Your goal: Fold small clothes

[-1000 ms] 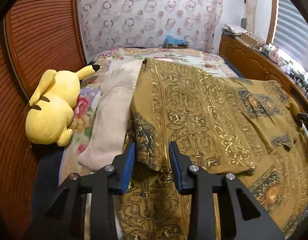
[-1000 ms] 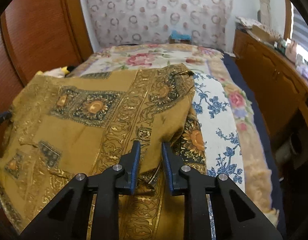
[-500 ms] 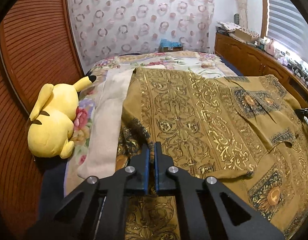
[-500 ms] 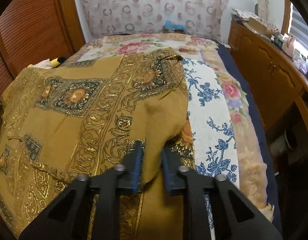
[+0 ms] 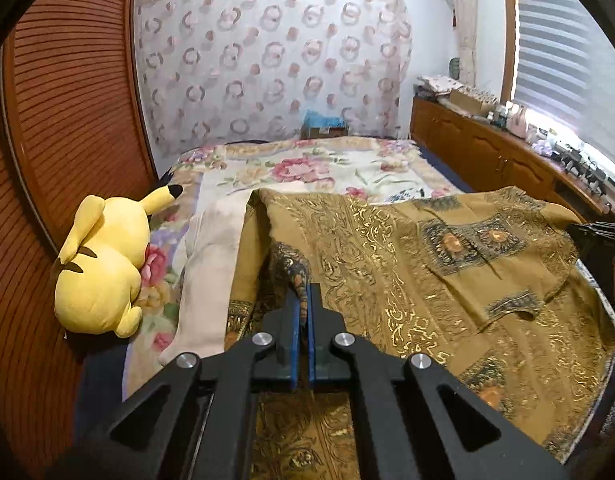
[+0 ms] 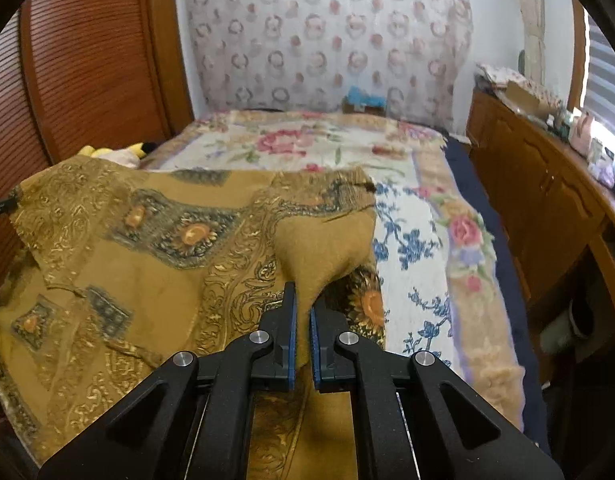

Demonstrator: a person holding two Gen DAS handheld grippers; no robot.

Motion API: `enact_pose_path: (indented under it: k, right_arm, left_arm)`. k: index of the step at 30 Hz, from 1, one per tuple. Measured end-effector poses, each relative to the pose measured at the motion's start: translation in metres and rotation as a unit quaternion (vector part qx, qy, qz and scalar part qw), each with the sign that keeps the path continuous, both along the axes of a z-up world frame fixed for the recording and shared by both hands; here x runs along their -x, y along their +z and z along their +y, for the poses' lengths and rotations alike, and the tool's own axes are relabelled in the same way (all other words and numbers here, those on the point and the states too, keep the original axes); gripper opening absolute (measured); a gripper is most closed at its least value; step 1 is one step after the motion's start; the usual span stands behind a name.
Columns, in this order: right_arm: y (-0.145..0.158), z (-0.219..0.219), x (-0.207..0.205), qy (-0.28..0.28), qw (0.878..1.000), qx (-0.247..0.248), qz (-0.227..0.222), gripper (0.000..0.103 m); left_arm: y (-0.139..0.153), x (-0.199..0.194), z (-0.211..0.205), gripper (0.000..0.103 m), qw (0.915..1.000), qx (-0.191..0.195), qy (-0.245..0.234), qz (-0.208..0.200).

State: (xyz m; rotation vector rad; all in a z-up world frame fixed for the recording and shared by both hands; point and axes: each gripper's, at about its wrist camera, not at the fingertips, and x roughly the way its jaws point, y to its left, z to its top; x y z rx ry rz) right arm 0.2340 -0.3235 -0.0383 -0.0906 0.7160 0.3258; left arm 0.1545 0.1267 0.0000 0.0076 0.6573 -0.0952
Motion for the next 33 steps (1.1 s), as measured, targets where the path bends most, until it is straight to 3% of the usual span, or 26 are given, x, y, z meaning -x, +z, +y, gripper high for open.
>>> enact_pose_path:
  k: [7,15,22,27,33]
  right_arm:
    - [0.023,-0.007,0.024,0.017,0.999,0.008,-0.029,0.003]
    - [0.038,-0.028,0.072,0.035,0.999,0.008,-0.033,0.002]
    - [0.025,-0.048,0.124,0.037,0.999,-0.008,-0.013,0.002]
    - [-0.009,-0.052,0.124,0.027,0.999,-0.005,0.024,0.003]
    - [-0.027,-0.050,0.121,0.019,0.999,-0.002,0.041,0.005]
  left_arm:
    - [0.012,0.030,0.009,0.000,0.9995,0.027,-0.003,-0.017]
    - [0.004,0.103,0.014,0.000,0.9987,0.045,-0.008,-0.023]
    - [-0.026,0.147,0.015,0.000,0.9987,0.048,0.013,0.005]
    - [-0.064,0.141,0.012,0.000,0.9974,0.041,0.029,0.052]
    - [-0.073,0.145,0.009,0.002,0.9964,0.047,0.030,0.064]
